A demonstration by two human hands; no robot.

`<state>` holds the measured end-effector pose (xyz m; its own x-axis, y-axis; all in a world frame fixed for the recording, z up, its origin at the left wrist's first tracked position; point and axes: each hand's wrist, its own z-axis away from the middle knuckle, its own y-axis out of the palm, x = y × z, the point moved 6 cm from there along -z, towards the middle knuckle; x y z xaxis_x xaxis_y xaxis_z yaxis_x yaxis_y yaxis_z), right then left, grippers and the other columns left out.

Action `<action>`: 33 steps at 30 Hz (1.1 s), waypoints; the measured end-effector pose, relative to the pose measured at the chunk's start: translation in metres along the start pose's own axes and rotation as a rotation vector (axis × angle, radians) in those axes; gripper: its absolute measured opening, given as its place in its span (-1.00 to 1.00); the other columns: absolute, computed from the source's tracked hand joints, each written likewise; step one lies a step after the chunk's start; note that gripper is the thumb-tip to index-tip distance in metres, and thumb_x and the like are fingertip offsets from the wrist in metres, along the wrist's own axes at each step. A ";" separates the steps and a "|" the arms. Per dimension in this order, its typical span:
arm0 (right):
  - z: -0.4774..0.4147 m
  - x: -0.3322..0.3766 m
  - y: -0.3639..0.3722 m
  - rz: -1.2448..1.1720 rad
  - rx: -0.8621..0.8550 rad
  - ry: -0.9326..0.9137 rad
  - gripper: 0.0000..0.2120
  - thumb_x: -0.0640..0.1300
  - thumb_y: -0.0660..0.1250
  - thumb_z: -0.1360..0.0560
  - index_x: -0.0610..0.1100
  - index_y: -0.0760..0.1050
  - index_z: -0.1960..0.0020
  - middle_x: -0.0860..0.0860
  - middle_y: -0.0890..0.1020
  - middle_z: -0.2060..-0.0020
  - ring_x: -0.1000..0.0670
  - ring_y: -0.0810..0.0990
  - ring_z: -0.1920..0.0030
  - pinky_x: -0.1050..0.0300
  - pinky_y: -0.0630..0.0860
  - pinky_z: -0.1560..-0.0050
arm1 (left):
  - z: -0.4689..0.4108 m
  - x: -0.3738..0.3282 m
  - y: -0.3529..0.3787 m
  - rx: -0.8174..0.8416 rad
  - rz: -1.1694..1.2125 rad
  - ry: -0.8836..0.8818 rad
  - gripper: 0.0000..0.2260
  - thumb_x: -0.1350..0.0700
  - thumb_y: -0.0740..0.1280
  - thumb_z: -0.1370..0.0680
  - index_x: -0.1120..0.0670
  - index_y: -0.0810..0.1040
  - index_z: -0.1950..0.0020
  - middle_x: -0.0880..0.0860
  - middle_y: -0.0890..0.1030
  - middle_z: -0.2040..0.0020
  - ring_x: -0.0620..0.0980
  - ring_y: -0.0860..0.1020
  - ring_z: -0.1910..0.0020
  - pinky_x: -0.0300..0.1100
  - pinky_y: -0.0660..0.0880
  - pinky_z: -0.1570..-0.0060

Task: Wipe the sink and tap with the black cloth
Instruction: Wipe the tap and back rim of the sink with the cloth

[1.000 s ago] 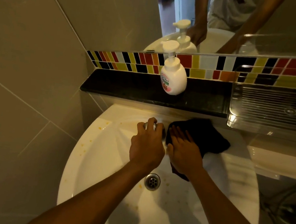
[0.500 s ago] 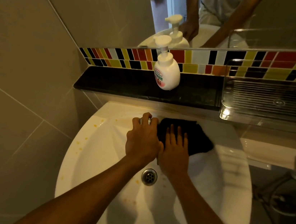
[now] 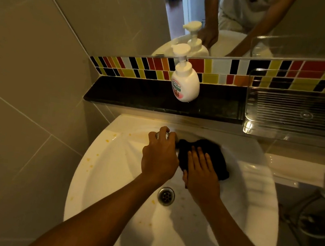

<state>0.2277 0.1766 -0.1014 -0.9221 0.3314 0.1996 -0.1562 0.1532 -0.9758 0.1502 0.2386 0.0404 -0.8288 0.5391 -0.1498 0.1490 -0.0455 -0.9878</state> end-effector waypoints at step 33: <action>-0.110 -0.001 -0.020 0.405 -0.122 -0.430 0.08 0.10 0.33 -0.39 -0.12 -0.47 -0.47 -0.11 -0.15 -0.55 -0.21 -0.19 -0.53 -0.06 -0.28 -0.52 | -0.001 0.003 0.003 -0.066 0.012 0.041 -0.69 0.12 0.32 -0.51 0.06 0.44 -0.24 0.09 0.35 -0.41 0.14 0.39 -0.27 -0.03 0.57 0.04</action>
<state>0.2702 0.2758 -0.0725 -0.9641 -0.0167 -0.2649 0.2558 0.2076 -0.9442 0.1480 0.2409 0.0374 -0.8043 0.5726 -0.1584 0.1952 0.0028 -0.9808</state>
